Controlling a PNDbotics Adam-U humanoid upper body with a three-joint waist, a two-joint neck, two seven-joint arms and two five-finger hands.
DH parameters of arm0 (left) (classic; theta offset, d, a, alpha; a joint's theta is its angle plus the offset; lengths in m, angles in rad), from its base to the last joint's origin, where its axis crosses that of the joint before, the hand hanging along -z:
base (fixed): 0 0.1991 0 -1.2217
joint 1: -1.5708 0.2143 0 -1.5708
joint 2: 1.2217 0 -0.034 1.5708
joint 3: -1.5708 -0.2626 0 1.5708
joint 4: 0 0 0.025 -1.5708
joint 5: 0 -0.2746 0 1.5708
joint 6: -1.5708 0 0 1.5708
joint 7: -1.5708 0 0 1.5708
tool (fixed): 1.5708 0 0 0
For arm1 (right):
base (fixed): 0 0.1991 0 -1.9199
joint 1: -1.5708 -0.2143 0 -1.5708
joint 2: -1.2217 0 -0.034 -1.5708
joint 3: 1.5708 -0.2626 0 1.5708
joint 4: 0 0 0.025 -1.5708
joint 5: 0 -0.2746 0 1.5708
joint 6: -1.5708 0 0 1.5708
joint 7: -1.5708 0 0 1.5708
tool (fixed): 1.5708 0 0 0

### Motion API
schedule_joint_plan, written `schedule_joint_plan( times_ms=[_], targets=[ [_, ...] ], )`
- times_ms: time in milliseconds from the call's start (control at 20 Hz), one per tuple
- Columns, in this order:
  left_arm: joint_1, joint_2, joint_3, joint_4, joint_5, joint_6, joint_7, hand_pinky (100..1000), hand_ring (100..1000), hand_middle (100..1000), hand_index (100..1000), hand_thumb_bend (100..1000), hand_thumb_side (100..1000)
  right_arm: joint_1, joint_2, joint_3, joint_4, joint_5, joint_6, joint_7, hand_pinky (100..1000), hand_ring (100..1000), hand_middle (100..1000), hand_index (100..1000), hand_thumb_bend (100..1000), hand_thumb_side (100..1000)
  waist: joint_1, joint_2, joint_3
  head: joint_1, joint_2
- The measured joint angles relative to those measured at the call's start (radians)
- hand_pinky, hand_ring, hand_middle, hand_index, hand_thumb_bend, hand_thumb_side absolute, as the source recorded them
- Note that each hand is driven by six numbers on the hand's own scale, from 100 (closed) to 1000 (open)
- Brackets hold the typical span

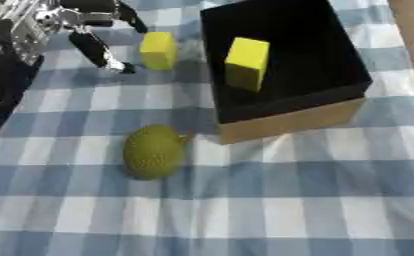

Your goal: Pick up objects on the table and place them in the box.

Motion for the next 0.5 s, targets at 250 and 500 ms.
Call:
schedule_joint_plan(
  times_ms=[250, 500],
  targets=[
    [0.000, 0.000, 0.001, 0.003, 0.018, 0.008, -0.008, 873, 808, 663, 650, 265, 307, -0.005, 0.002, 0.000, 0.000, 0.000, 0.002, 0.002, 913, 1000, 409, 875, 100, 470, 0.000, 0.002, 0.001, 0.001, 0.000],
    [0.000, -0.001, 0.001, 0.003, 0.031, 0.016, -0.016, 884, 820, 707, 810, 375, 433, -0.004, 0.008, 0.000, 0.000, 0.000, 0.005, 0.005, 913, 1000, 407, 876, 100, 470, 0.000, 0.003, 0.001, 0.001, 0.000]
  ],
)
